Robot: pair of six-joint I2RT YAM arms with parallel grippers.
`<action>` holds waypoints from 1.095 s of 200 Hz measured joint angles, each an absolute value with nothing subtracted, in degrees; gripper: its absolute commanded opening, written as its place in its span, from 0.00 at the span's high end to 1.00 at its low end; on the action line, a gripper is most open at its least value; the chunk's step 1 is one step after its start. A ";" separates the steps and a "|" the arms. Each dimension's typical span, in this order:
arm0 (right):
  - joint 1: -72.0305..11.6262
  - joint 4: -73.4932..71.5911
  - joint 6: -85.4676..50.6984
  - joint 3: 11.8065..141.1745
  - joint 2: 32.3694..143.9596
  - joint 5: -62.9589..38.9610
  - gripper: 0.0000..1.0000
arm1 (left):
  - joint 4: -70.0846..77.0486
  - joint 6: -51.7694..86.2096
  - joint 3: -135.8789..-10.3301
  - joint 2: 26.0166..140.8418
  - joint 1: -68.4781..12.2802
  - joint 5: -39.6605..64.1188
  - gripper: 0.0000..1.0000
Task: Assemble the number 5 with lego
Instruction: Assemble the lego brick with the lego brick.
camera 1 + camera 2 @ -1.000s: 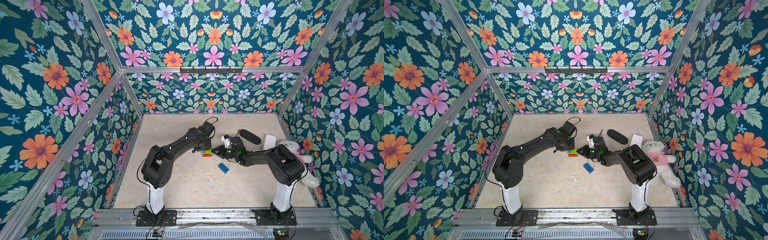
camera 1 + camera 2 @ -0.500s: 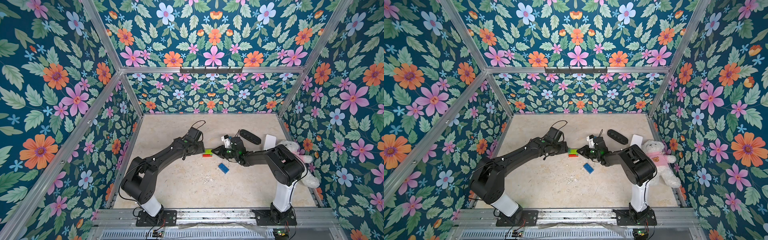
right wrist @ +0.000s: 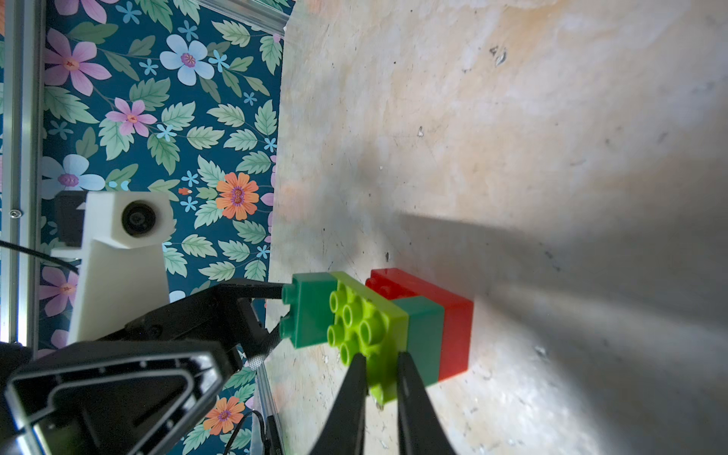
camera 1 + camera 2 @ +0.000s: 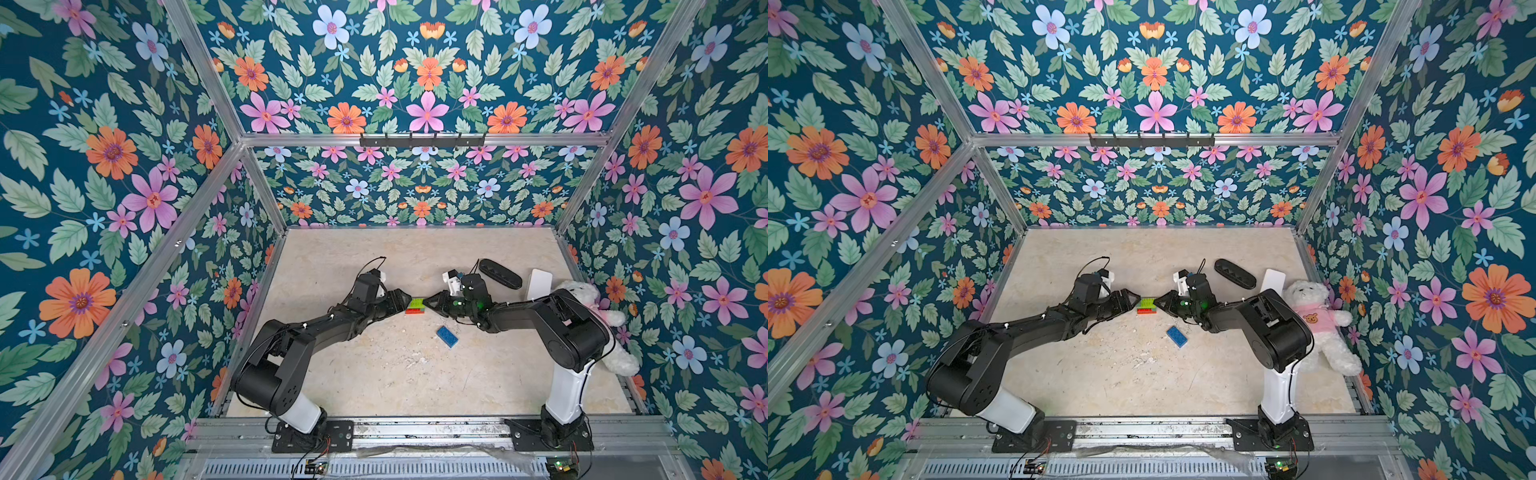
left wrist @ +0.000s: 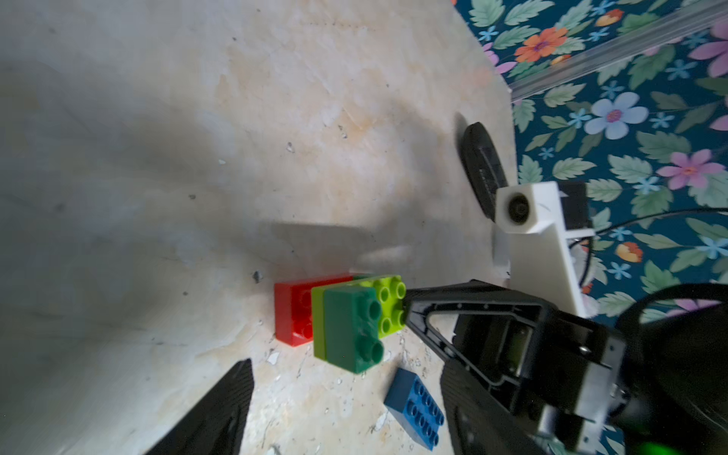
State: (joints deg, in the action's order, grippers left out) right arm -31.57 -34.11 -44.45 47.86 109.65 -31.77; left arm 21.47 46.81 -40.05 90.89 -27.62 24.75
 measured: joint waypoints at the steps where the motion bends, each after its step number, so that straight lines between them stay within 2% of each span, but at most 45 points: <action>1: -31.57 -34.11 -44.45 47.86 109.65 -31.77 0.83 | 21.82 46.96 -39.92 90.96 -27.57 24.93 0.30; 41: -31.59 -34.04 -44.45 47.97 109.65 -31.73 0.83 | 35.53 52.75 -35.64 95.72 -25.89 30.00 0.26; 84: -31.62 -33.45 -44.45 48.29 109.67 -31.70 0.83 | 48.80 57.65 -32.47 99.55 -25.87 33.23 0.31; 113: -31.64 -33.39 -44.45 48.34 109.67 -31.70 0.83 | 55.42 60.86 -31.42 102.65 -25.76 34.41 0.31; 178: -31.66 -33.43 -44.45 48.23 109.62 -31.64 0.83 | 59.64 63.37 -32.18 104.81 -25.52 35.55 0.34; 219: -31.68 -33.32 -44.45 48.36 109.65 -31.64 0.83 | 60.45 64.16 -32.56 106.15 -25.47 35.92 0.42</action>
State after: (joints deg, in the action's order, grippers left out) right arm -31.68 -33.32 -44.45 48.36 109.65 -31.64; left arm 60.45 64.16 -32.56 106.15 -25.47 35.92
